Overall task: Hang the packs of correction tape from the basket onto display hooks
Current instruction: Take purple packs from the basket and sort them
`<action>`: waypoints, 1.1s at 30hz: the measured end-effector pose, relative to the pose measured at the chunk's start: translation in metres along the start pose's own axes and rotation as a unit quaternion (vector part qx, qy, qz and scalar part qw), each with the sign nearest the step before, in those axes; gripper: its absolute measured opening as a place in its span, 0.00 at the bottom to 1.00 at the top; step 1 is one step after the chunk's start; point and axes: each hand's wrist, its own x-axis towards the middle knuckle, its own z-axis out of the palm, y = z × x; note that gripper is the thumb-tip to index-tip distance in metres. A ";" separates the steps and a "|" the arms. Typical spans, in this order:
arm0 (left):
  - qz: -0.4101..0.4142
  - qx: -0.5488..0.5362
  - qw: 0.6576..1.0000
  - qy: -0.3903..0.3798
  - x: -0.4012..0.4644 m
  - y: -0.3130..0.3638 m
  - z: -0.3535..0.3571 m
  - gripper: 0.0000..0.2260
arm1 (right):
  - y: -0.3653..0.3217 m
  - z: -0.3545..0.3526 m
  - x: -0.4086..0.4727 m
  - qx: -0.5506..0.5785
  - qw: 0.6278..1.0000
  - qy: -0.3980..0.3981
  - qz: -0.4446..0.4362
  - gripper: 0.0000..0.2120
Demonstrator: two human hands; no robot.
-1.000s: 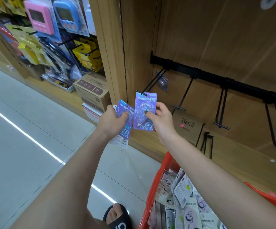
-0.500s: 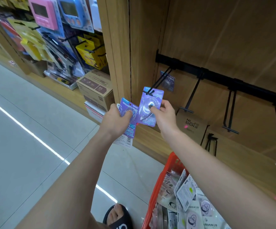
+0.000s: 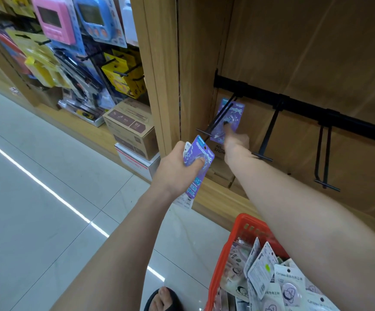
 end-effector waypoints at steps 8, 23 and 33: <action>-0.030 -0.002 0.999 0.025 0.003 0.002 0.002 0.17 | 0.032 -0.031 -0.066 0.012 0.989 -0.130 0.073 0.27; -0.218 -0.297 0.921 -0.130 -0.021 0.020 -0.016 0.15 | 0.037 -0.075 -0.121 0.190 0.927 -0.275 0.172 0.17; -0.123 -0.180 0.963 -0.161 -0.025 0.016 -0.008 0.14 | 0.036 -0.083 -0.115 0.127 0.956 -0.253 0.069 0.05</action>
